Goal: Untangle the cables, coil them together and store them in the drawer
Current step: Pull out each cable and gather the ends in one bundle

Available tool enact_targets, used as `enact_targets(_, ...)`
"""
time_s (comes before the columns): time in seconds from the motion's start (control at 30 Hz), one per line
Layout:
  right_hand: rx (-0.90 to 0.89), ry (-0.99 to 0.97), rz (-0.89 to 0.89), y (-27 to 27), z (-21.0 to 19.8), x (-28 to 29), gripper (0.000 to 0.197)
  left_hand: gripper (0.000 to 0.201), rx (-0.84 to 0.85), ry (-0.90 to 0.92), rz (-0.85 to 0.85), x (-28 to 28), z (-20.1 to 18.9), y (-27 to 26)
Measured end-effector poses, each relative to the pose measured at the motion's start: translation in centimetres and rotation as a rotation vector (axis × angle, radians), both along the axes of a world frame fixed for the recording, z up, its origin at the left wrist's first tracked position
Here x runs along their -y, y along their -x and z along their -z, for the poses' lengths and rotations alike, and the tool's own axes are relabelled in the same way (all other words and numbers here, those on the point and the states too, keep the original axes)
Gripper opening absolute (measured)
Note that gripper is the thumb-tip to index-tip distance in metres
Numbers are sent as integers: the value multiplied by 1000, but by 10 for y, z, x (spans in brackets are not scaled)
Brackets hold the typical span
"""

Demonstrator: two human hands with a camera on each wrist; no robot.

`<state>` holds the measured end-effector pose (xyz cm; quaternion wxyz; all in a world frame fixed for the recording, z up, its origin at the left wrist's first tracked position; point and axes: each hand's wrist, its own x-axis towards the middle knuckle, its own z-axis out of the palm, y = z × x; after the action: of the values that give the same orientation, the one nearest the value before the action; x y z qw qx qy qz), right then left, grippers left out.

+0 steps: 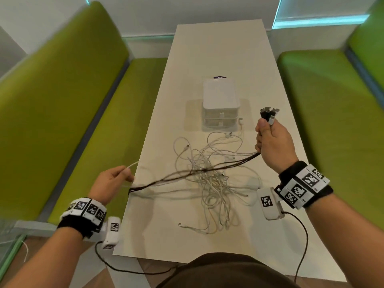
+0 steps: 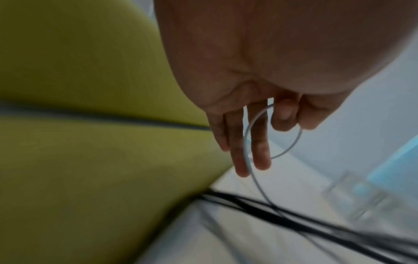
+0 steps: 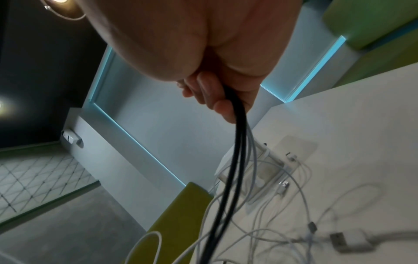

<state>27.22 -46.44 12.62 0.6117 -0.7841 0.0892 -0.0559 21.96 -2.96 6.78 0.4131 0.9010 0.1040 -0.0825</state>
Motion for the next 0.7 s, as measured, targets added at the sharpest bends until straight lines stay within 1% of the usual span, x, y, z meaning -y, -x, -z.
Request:
enact_targets(0.07,-21,16,14,1,2,5,33,31,-228,-423,121,-22,9,-7)
enact_targets(0.1,-29,11,16,2,1,6,33,32,-363,-598,151,-37,15,-9)
enact_targets(0.13,-32,5,16,2,0,6,33,32,-495,-717,146,-56,23,-11)
enact_targets(0.17,-31,2,18,2,-1,7,33,30,-581,-781,115,-77,30,-12)
enact_targets(0.23,-22,-10,26,2,-4,8,33,25,-694,-890,80,-120,42,-7)
enact_targets(0.3,-14,-22,41,2,-5,10,33,20,-712,-994,39,-157,48,-1)
enact_targets(0.33,-15,-30,49,3,-5,12,33,19,-707,-972,-59,-171,53,1)
enact_targets(0.37,-19,-49,58,3,-5,13,33,20,-663,-920,-166,-179,57,3)
enact_targets(0.4,-24,-81,65,3,-6,14,33,26,-613,-876,-247,-184,61,2)
enact_targets(0.43,-32,-117,69,3,-7,14,33,40,-588,-848,-309,-183,59,-2)
enact_targets(0.5,-48,-167,57,4,-8,10,33,79,-545,-844,-361,-162,45,-15)
enact_targets(0.53,-50,-182,41,6,-9,6,32,92,-488,-849,-381,-142,33,-22)
enact_targets(0.57,-48,-191,22,7,-9,2,32,93,-407,-806,-382,-117,17,-27)
enact_targets(0.6,-42,-193,-1,8,-10,-4,33,82,-289,-717,-355,-88,2,-33)
enact_targets(0.63,-34,-190,-25,9,-10,-9,33,63,-158,-614,-275,-56,-14,-37)
enact_targets(0.7,-23,-186,-68,10,-12,-20,32,25,18,-407,13,15,-38,-36)
